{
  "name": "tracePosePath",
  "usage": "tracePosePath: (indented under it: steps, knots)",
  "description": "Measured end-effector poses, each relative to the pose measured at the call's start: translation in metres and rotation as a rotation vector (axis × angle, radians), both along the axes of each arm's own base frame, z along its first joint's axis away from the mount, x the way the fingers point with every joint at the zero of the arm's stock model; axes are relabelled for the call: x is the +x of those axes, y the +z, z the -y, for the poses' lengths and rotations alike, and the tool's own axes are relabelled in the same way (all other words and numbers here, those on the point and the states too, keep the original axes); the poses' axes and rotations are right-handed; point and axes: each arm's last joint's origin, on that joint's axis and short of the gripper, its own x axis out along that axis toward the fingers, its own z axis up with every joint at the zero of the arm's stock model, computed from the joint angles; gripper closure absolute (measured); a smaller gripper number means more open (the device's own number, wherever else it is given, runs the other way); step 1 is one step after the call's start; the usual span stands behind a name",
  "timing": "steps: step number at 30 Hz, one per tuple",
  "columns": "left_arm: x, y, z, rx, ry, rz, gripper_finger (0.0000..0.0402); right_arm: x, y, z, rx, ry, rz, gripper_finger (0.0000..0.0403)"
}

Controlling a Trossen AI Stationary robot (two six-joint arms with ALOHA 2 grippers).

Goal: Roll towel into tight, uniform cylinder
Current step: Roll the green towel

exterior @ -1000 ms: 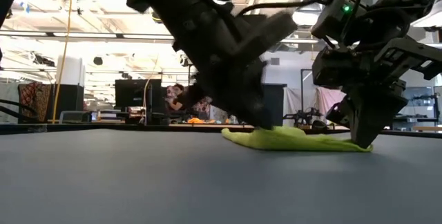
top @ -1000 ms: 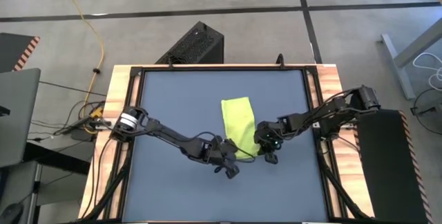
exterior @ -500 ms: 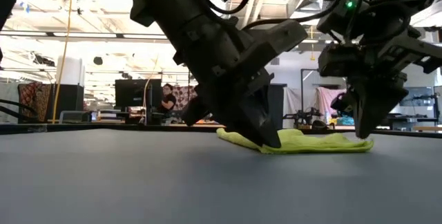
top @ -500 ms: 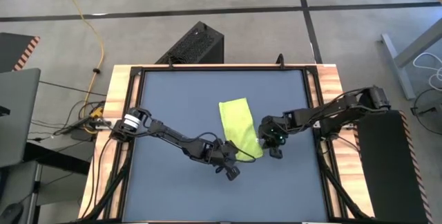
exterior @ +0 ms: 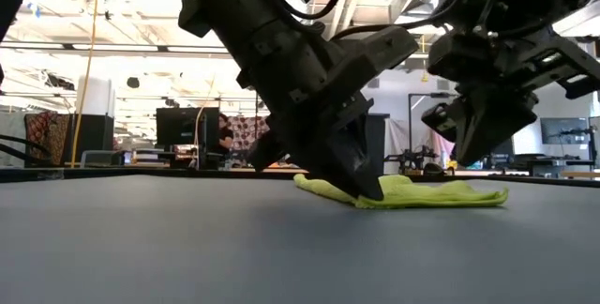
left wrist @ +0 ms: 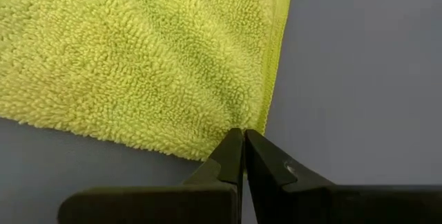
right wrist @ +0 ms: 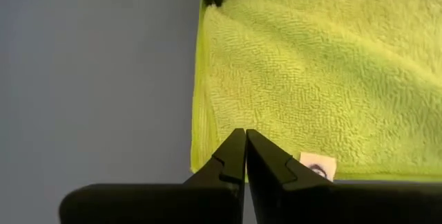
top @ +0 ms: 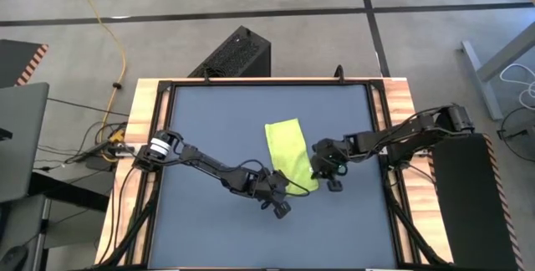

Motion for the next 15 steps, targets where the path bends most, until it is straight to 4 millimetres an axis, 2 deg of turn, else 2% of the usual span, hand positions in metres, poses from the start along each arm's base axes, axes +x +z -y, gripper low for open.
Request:
tracePosePath:
  steps: [3,7,10,15]
  knots:
    - [0.0,0.0,0.0,-0.01,-0.007,0.003,0.0401,0.003,-0.008,-0.003,-0.016,0.04,-0.021,0.0363]
    - [0.0,0.001,0.001,-0.016,-0.01,0.006,0.0401,0.01,-0.029,-0.008,-0.018,0.057,-0.073,0.0363]
    - [0.0,0.0,0.002,-0.02,-0.008,-0.002,0.0401,0.011,-0.036,-0.012,0.037,0.039,-0.135,0.0363]
    - [-0.001,-0.001,0.001,-0.016,-0.023,-0.015,0.0401,-0.002,-0.027,-0.028,0.153,0.06,-0.214,0.0363]
